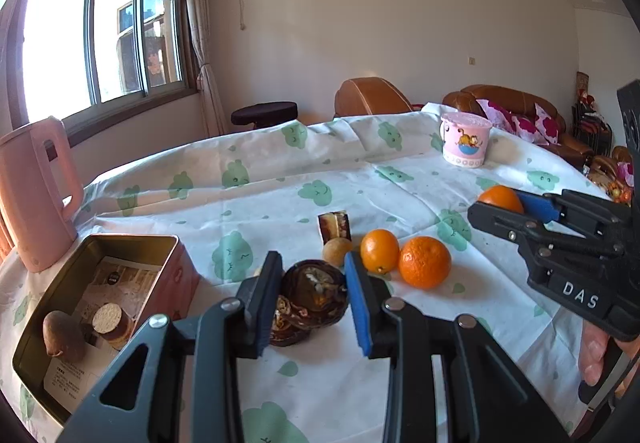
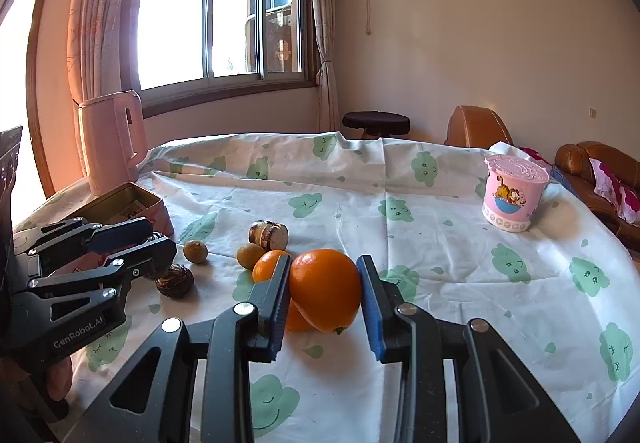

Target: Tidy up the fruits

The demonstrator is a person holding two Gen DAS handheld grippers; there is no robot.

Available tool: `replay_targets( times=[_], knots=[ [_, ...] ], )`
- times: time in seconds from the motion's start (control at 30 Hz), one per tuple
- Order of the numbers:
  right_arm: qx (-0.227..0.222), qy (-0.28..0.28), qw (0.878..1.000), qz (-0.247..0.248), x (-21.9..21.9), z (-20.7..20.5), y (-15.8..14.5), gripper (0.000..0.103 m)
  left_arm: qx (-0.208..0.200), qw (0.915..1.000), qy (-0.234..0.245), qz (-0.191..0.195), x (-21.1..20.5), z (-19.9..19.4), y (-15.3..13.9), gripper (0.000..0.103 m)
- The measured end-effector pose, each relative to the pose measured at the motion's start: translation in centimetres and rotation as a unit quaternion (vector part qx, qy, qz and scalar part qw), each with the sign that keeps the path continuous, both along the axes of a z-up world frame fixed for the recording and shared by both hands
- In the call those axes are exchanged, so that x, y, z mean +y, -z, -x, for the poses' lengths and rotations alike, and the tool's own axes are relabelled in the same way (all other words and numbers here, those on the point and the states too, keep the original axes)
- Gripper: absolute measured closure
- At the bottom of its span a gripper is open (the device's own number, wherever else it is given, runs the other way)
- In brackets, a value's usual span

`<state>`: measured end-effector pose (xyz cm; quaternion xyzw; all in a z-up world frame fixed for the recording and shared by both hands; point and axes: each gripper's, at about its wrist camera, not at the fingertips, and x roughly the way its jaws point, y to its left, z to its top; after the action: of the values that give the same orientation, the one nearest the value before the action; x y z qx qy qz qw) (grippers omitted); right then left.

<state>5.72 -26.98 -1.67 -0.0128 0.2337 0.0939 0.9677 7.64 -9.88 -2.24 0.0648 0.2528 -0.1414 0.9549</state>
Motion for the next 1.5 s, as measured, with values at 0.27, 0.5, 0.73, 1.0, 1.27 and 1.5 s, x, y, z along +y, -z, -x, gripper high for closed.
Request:
replay_targets(
  times=[0.27,0.5,0.73,1.0,1.27,1.5],
  knots=[
    [-0.011,-0.008,1.0,0.003,0.5,0.3,-0.2,0.069,-0.002,0.9998,-0.011,0.018,1.0,0.2,-0.1,0.069],
    [-0.015,-0.028,0.999,0.007,2.3,0.3,-0.5,0.069,-0.009,0.9993,-0.021,0.03,2.2,0.7,-0.7,0.069],
    [-0.024,-0.053,0.998,0.02,4.7,0.1,-1.5,0.069,-0.018,0.9984,-0.036,0.04,3.8,1.2,-1.5,0.069],
    [-0.027,-0.077,0.996,0.026,7.4,-0.4,-2.4,0.069,-0.027,0.997,-0.054,0.049,5.8,1.7,-2.2,0.069],
    [-0.033,-0.102,0.993,0.04,10.3,-0.8,-3.3,0.069,-0.028,0.9949,-0.076,0.06,8.4,2.1,-2.5,0.069],
    [-0.041,-0.124,0.99,0.05,13.0,-0.9,-4.1,0.069,-0.031,0.9923,-0.096,0.071,10.7,2.2,-2.6,0.069]
  ],
)
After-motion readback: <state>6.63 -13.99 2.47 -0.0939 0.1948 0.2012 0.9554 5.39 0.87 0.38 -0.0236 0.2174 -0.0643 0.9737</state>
